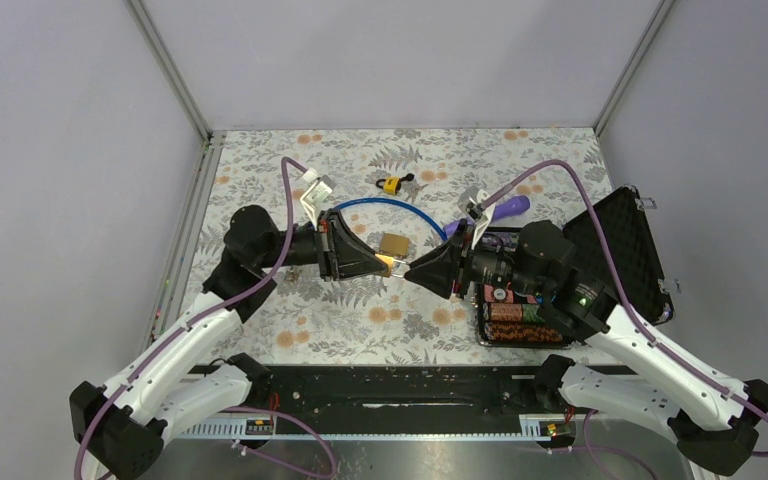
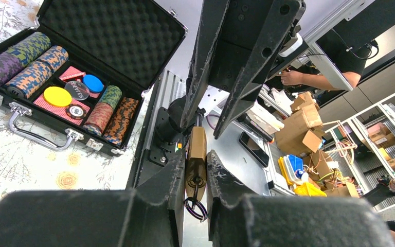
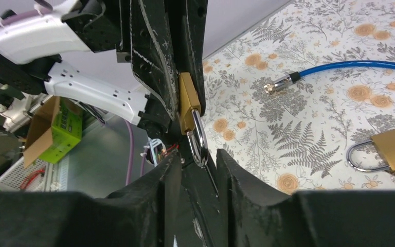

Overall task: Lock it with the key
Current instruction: Lock the lock.

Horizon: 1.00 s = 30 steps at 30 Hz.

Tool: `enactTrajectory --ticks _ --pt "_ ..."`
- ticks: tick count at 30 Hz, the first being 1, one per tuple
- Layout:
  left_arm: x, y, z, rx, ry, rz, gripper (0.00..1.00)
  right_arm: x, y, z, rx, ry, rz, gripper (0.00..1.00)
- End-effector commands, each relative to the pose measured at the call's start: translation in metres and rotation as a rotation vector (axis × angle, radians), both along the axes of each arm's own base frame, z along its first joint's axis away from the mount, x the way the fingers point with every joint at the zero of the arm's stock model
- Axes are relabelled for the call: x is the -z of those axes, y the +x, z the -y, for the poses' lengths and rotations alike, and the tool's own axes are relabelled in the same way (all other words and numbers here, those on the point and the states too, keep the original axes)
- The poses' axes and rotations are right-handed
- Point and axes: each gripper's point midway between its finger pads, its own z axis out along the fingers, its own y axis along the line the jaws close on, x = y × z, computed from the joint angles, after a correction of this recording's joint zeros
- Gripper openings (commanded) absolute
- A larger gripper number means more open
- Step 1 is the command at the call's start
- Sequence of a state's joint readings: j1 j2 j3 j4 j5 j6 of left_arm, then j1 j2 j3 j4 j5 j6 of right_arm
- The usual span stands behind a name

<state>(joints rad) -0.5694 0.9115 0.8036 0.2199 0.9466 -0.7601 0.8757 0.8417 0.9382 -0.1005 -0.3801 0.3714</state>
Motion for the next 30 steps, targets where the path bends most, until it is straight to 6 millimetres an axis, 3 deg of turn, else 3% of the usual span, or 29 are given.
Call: enactTrajectory --ticks 1,3,7,16,30 --pt "-0.039 -0.013 -0.005 0.024 -0.087 0.087 0.0 -0.03 0.001 -0.009 -0.031 0.1 0.041 0.32" --pt "-0.038 -0.015 -0.006 0.027 -0.091 0.086 0.0 -0.034 -0.002 -0.015 -0.066 0.115 0.029 0.25" --pt "-0.035 -0.015 -0.006 0.021 -0.09 0.074 0.0 -0.038 -0.007 -0.024 -0.125 0.14 0.005 0.0" --pt "-0.012 -0.011 -0.001 0.026 -0.059 0.002 0.0 -0.049 -0.007 -0.033 -0.145 0.21 -0.063 0.0" --pt "0.028 -0.007 0.024 0.048 0.025 -0.138 0.0 -0.061 0.001 -0.047 -0.146 0.3 -0.123 0.0"
